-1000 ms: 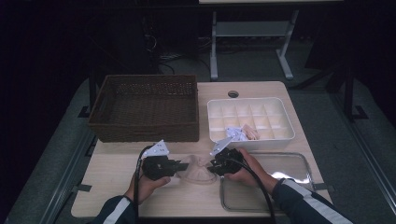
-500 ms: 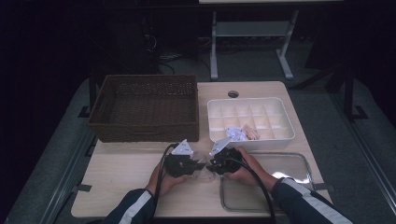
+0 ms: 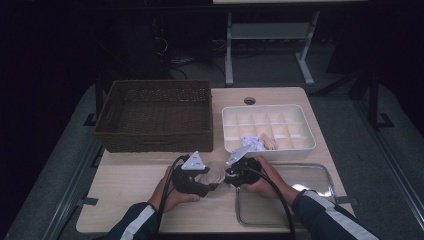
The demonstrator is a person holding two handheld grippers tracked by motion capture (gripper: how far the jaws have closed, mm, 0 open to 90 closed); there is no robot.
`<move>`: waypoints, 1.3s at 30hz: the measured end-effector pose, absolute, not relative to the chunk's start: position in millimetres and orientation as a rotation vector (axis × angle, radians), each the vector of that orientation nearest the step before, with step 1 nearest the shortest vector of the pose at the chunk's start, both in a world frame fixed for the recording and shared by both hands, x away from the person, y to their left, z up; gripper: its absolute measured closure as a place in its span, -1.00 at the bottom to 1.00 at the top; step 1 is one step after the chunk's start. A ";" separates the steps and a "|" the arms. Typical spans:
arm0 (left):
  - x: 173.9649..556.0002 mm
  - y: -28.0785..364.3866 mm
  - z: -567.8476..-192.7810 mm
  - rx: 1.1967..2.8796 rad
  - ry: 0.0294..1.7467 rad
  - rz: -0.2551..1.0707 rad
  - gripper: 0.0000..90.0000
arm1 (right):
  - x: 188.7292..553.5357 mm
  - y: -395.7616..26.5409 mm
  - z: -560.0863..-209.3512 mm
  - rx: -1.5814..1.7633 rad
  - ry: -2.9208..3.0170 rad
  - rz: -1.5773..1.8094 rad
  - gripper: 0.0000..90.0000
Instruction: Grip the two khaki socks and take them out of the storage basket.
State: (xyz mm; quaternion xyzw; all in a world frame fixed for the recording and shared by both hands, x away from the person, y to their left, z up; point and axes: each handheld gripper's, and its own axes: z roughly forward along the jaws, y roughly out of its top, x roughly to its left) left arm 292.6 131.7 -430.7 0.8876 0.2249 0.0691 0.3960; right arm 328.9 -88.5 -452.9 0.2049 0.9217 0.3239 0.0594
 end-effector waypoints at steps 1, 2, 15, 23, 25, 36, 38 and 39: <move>291.4 134.0 -430.6 2.251 0.566 0.162 -0.22 | 328.9 -90.8 -450.9 0.622 2.785 0.980 0.42; 289.7 136.9 -431.6 2.263 0.542 0.149 -0.12 | 329.2 -92.3 -450.0 0.617 2.778 0.989 0.44; 293.2 132.1 -453.0 2.349 0.507 0.134 0.86 | 316.1 -100.7 -418.2 0.599 2.676 1.150 0.67; 297.7 133.5 -446.7 2.243 0.498 0.117 0.95 | 326.0 -92.8 -441.7 0.634 2.753 1.030 0.70; 299.0 132.3 -446.5 2.234 0.495 0.114 0.95 | 328.2 -93.0 -443.5 0.630 2.756 1.017 0.70; 307.7 115.2 -453.9 2.235 0.461 0.063 0.38 | 327.6 -89.9 -449.8 0.609 2.761 0.990 0.67; 306.7 117.9 -451.3 2.226 0.462 0.072 0.15 | 328.7 -91.5 -448.9 0.588 2.750 0.994 0.62; 306.3 119.5 -450.1 2.219 0.466 0.077 0.09 | 327.1 -91.8 -446.2 0.619 2.754 1.007 0.60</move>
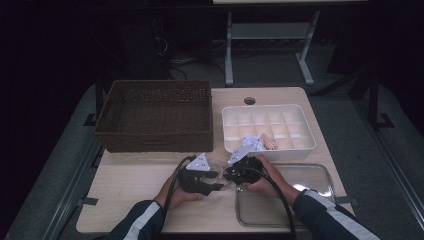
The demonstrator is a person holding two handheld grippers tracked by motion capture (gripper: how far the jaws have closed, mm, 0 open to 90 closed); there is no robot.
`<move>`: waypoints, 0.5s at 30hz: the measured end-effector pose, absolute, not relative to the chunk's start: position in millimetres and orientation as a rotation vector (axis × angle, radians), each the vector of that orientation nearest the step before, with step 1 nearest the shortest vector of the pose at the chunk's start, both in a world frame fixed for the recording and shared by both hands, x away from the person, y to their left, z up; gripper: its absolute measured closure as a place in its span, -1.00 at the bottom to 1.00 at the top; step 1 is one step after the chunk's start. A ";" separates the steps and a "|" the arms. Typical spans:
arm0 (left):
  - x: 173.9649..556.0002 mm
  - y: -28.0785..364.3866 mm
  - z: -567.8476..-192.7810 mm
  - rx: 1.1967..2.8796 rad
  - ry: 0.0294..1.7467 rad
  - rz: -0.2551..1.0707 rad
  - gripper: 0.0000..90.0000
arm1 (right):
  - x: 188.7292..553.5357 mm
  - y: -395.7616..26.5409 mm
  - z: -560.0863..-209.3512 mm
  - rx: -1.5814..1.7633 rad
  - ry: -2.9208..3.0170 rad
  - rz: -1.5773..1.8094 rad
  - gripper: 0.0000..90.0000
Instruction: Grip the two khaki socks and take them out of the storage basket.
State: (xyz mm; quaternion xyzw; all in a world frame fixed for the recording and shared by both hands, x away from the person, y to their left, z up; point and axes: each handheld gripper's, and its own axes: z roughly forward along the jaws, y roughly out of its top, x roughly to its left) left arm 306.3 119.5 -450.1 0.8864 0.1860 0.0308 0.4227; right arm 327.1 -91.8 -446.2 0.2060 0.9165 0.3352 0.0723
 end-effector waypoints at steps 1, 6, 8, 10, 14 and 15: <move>305.4 122.8 -447.4 2.207 0.480 0.090 0.02 | 327.0 -92.4 -445.2 0.614 2.752 1.018 0.58; 297.1 138.7 -432.9 2.159 0.476 0.095 -0.18 | 324.0 -95.3 -435.7 0.613 2.713 1.063 0.53; 293.8 146.8 -427.9 2.145 0.503 0.135 -0.20 | 323.0 -96.1 -431.2 0.611 2.702 1.085 0.54; 295.8 157.6 -427.1 2.145 0.592 0.203 -0.19 | 322.0 -96.5 -427.5 0.594 2.685 1.098 0.56; 307.1 168.0 -438.6 2.107 0.722 0.177 -0.13 | 319.1 -94.0 -416.5 0.551 2.649 1.157 0.65; 311.0 167.2 -443.9 2.115 0.753 0.159 -0.14 | 318.1 -92.0 -413.8 0.540 2.648 1.161 0.66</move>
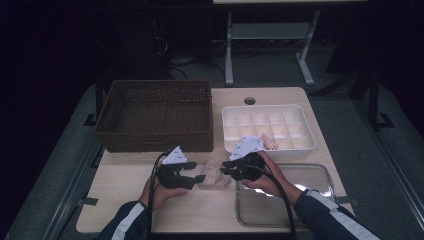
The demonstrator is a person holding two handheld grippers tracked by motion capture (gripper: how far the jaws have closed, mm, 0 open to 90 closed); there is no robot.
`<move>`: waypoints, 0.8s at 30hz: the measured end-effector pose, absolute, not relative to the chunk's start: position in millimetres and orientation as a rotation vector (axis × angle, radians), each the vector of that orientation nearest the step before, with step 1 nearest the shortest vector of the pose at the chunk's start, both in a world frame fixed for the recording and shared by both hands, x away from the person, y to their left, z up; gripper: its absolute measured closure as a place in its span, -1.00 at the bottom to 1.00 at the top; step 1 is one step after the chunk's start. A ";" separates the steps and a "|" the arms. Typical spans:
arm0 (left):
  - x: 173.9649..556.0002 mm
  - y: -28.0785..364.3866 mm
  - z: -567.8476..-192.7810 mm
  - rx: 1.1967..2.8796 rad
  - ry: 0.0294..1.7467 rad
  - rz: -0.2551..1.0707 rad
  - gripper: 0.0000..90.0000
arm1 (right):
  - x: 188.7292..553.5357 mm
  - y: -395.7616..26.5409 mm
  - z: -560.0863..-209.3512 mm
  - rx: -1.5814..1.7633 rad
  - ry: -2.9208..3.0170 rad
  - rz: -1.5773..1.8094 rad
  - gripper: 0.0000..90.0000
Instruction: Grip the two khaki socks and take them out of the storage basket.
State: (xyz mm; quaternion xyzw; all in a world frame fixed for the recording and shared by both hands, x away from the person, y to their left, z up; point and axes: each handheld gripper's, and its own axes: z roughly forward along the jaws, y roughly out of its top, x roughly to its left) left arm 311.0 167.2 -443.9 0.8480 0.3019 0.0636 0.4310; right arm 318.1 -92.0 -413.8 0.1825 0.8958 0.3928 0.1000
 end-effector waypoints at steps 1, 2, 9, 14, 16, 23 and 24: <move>313.9 165.9 -448.2 2.117 0.776 0.139 -0.15 | 316.9 -89.0 -411.2 0.517 2.641 1.171 0.68; 316.8 163.7 -453.1 2.123 0.795 0.118 -0.16 | 315.9 -86.1 -409.7 0.505 2.642 1.172 0.68; 325.2 150.4 -467.3 2.169 0.805 0.085 -0.11 | 314.2 -68.6 -410.2 0.452 2.662 1.151 0.76; 323.4 149.8 -468.1 2.201 0.781 0.108 -0.07 | 320.3 -61.7 -424.6 0.454 2.717 1.052 0.77; 322.7 149.7 -468.6 2.185 0.783 0.094 -0.04 | 322.8 -61.8 -431.4 0.463 2.734 1.004 0.77; 320.1 151.0 -468.3 2.200 0.744 0.078 0.15 | 334.9 -67.9 -449.1 0.526 2.792 0.937 0.77; 319.9 151.1 -468.7 2.191 0.738 0.057 0.22 | 334.3 -67.6 -448.8 0.529 2.788 0.928 0.77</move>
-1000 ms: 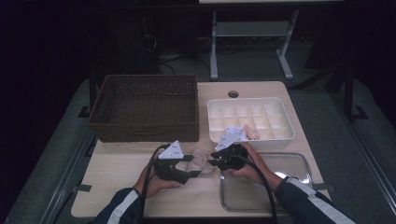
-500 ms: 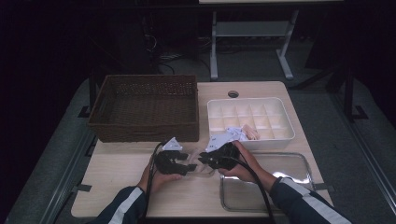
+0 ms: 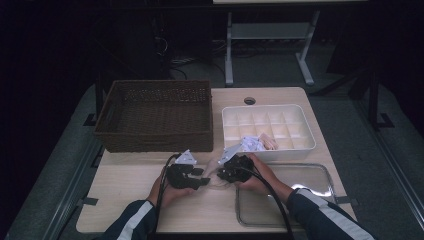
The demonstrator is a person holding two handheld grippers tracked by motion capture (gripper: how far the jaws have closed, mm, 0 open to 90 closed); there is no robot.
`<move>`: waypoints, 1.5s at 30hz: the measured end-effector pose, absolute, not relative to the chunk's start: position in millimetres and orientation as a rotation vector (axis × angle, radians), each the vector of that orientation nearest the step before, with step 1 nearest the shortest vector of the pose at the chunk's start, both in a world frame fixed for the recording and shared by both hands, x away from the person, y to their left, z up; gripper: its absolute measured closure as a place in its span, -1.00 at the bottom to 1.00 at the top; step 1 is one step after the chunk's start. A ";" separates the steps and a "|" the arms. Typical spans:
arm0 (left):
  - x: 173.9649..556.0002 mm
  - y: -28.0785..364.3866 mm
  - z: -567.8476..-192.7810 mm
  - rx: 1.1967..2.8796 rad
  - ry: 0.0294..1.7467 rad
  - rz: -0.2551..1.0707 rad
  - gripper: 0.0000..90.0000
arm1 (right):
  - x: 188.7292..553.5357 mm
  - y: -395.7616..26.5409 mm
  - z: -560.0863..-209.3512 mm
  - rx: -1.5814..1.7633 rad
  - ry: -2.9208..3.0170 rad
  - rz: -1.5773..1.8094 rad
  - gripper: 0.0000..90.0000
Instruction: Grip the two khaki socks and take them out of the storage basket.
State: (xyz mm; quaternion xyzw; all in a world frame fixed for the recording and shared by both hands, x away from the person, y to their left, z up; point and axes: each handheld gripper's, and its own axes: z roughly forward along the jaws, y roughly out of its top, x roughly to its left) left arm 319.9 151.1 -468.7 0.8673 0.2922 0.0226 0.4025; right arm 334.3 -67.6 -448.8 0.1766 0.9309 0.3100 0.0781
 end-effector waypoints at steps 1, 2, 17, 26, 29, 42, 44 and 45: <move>319.7 151.4 -468.9 2.190 0.720 0.021 0.38 | 334.0 -67.0 -448.8 0.523 2.787 0.926 0.77; 318.9 151.0 -468.9 2.188 0.711 0.022 0.45 | 333.5 -66.1 -448.6 0.510 2.786 0.917 0.77; 310.1 149.0 -453.2 2.017 0.654 0.055 0.73 | 334.8 -61.1 -453.8 0.459 2.782 0.990 0.76; 311.0 143.7 -453.5 2.029 0.647 0.089 0.81 | 334.3 -60.5 -455.6 0.425 2.794 1.031 0.56; 309.3 144.1 -451.0 2.054 0.636 0.120 0.83 | 334.1 -63.1 -452.0 0.441 2.800 1.030 0.30; 307.8 148.4 -447.5 2.062 0.639 0.156 0.83 | 329.1 -83.8 -443.4 0.462 2.806 0.971 0.66; 308.4 148.6 -448.2 2.059 0.641 0.152 0.83 | 329.5 -81.7 -447.7 0.464 2.823 0.938 0.65; 308.4 148.6 -448.2 2.059 0.641 0.152 0.83 | 329.5 -81.7 -447.7 0.464 2.823 0.938 0.65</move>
